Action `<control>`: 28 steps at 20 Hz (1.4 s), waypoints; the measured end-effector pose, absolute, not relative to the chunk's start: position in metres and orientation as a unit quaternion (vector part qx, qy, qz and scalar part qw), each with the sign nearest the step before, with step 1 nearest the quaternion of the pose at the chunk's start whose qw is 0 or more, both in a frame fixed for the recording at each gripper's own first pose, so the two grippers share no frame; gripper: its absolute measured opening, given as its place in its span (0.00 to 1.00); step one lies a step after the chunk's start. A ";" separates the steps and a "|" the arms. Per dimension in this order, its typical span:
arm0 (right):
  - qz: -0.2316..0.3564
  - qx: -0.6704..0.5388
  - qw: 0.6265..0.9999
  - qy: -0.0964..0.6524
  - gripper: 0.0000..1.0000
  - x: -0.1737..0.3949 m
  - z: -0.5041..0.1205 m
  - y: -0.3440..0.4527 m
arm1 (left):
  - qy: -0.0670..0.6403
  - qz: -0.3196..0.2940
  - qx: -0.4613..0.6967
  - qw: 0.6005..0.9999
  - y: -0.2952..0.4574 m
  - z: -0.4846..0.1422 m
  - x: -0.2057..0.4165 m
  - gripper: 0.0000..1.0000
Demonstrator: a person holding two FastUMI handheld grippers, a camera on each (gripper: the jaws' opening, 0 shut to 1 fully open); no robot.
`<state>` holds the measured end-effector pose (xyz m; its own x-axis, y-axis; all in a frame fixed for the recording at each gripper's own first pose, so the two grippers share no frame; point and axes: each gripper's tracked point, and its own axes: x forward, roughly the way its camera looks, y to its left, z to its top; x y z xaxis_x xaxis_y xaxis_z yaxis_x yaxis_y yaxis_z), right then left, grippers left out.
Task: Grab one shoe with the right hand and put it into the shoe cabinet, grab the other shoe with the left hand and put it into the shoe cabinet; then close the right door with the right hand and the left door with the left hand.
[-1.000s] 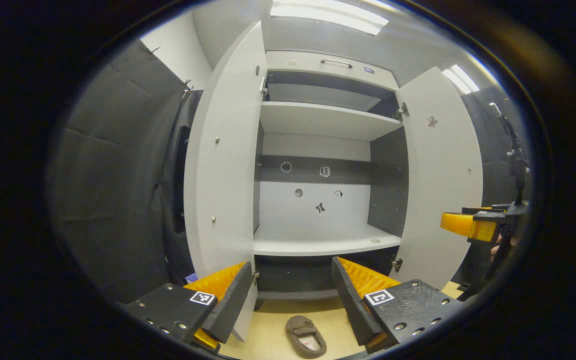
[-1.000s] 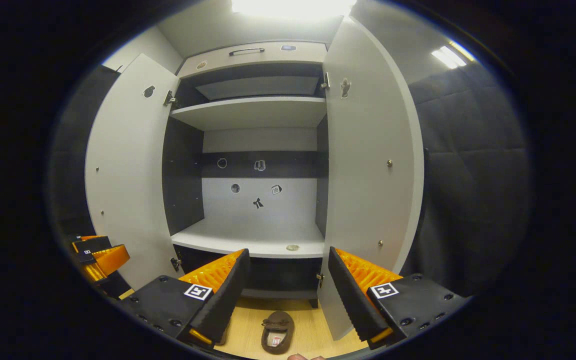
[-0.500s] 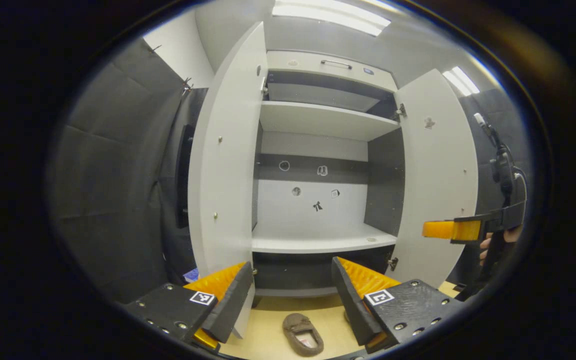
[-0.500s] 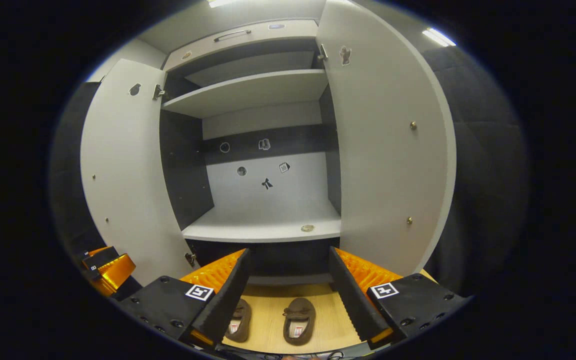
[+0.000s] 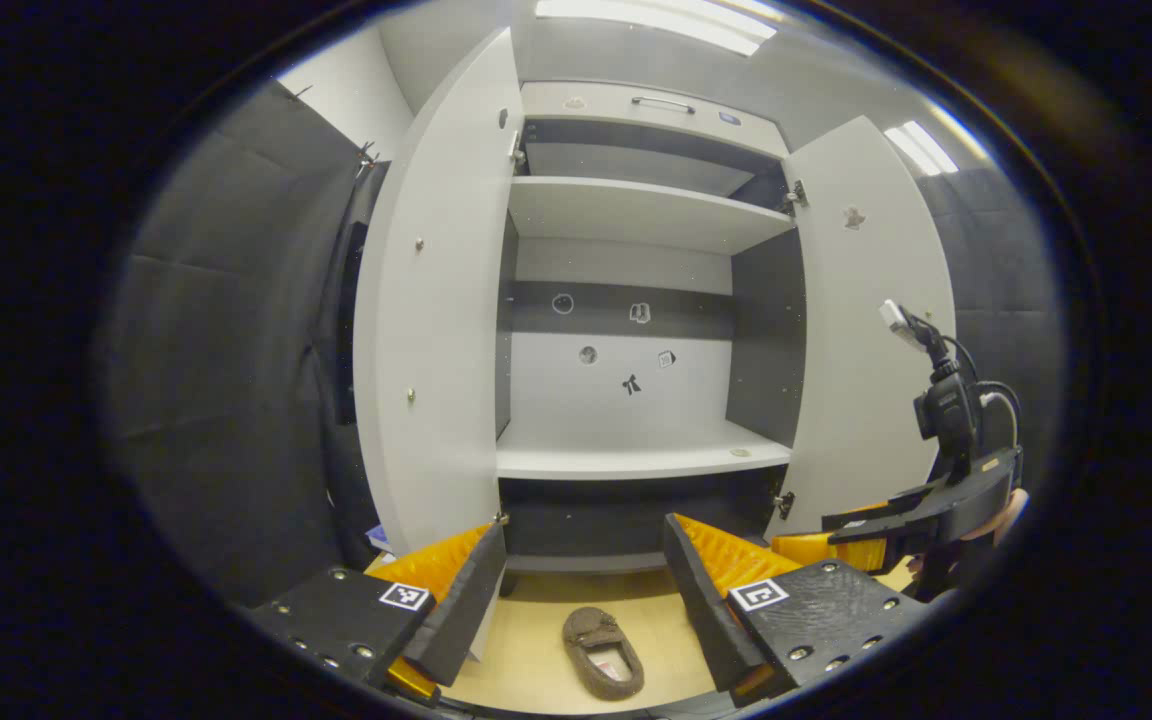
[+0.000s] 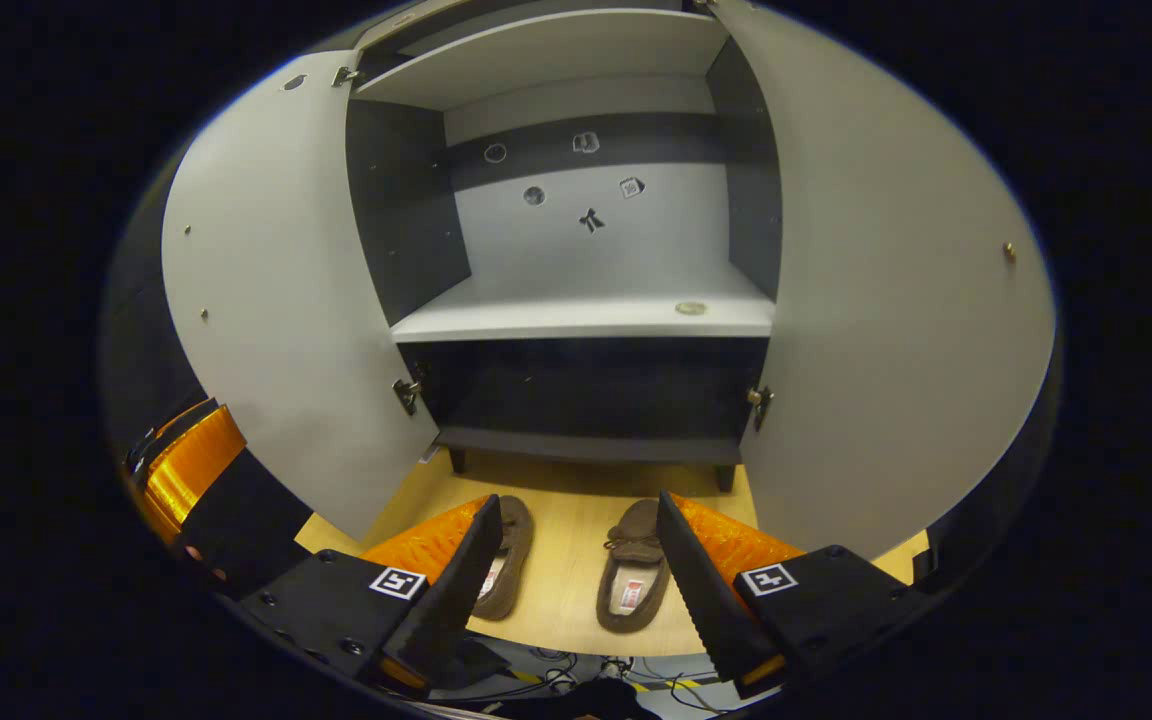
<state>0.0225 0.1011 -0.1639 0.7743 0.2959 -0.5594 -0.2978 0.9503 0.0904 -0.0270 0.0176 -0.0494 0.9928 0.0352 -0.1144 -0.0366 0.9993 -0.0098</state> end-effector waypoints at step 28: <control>0.103 -0.158 0.876 0.443 0.76 0.104 -0.446 0.078 | 0.117 0.063 -0.019 0.991 0.006 -0.073 0.023 0.89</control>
